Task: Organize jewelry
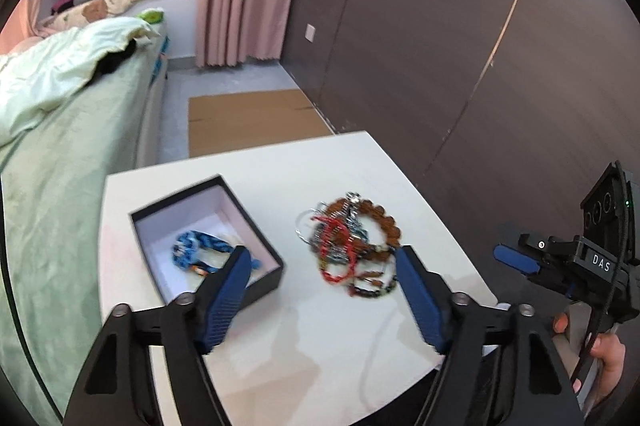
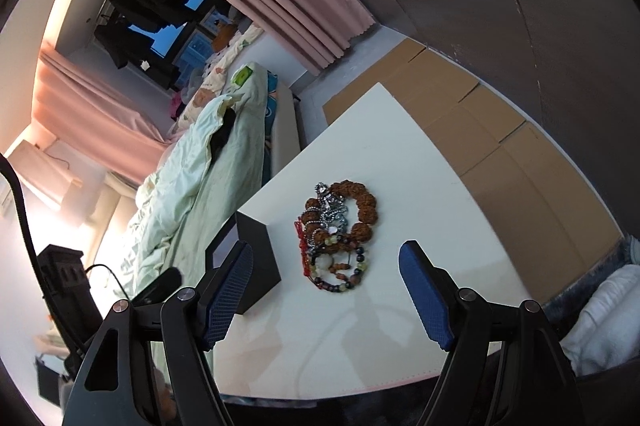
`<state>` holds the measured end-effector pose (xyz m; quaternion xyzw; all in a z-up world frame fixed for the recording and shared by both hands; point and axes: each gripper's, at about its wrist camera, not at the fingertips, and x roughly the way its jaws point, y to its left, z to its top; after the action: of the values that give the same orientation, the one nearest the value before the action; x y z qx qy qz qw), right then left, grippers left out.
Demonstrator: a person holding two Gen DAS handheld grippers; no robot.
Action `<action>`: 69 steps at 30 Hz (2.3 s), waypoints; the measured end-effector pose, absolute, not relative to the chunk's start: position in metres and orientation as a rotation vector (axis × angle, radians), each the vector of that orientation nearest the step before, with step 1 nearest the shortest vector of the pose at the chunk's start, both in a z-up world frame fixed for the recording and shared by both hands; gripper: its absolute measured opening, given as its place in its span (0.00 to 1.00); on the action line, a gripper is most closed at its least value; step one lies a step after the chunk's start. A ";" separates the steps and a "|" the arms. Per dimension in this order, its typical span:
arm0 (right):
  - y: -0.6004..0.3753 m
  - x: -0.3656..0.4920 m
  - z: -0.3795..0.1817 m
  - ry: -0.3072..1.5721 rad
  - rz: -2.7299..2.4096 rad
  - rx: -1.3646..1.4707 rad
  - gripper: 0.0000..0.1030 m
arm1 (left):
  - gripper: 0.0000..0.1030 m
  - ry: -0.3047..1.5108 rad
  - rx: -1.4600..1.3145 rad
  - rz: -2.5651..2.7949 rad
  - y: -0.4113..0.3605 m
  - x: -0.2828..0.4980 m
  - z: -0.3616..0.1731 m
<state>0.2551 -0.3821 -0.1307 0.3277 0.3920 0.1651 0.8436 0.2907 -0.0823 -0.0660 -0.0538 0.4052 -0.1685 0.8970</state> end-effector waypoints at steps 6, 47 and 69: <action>-0.392 0.258 -0.140 0.853 0.350 0.717 0.65 | 0.57 0.906 -0.112 -0.379 -0.107 0.304 -0.083; -0.353 0.307 -0.205 1.040 0.426 0.752 0.39 | 0.03 1.003 -0.189 -0.438 -0.111 0.343 -0.116; -0.313 0.310 -0.188 1.008 0.421 0.566 0.09 | 0.03 0.858 -0.286 -0.422 -0.026 0.315 -0.069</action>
<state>0.3102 -0.3129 -0.1882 0.2656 0.4728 0.1976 0.8166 0.3153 -0.0261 -0.0693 -0.1372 0.4115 -0.2022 0.8780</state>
